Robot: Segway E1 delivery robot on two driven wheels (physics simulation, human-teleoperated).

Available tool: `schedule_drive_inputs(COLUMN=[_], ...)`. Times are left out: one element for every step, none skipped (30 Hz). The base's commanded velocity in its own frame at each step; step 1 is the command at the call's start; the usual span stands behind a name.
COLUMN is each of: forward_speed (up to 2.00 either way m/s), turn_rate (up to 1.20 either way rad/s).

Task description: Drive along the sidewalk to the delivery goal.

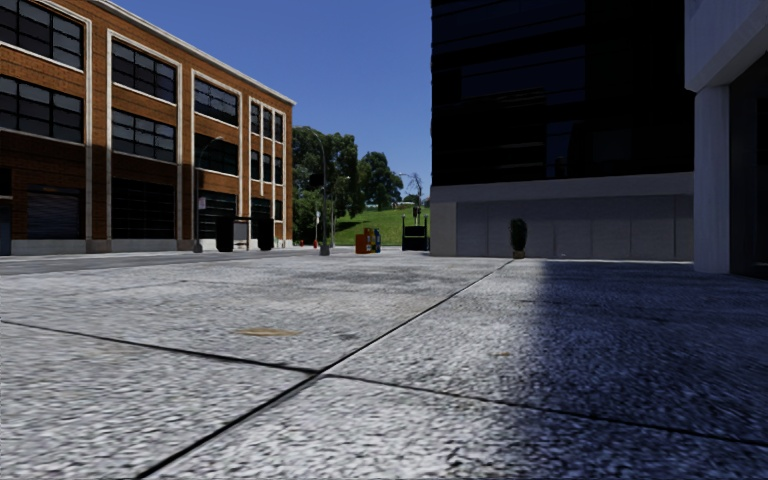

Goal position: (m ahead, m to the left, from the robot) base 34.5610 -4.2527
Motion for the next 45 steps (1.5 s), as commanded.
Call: schedule_drive_inputs(forward_speed=[2.0,2.0,2.0,2.0,2.0,2.0,2.0,2.0,2.0,2.0,2.0,2.0,2.0,2.0,2.0,2.0,2.0,2.0,2.0,2.0,2.0,2.0,2.0,2.0,2.0,2.0,2.0,2.0,2.0,2.0,2.0,2.0,2.0,2.0,2.0,2.0,2.0,2.0,2.0,2.0,2.0,2.0,2.0,2.0,2.0], turn_rate=[0.0,0.0,0.0,0.0,0.0,0.0,0.0,0.0,0.0,0.0,0.0,0.0,0.0,0.0,0.0,0.0,0.0,0.0,0.0,0.0,0.0,0.0,0.0,0.0,0.0,0.0,0.0,0.0,0.0,0.0,0.0,0.0,0.0,0.0,0.0,0.0,0.0,0.0,0.0,0.0,0.0,0.0,0.0,0.0,0.0])
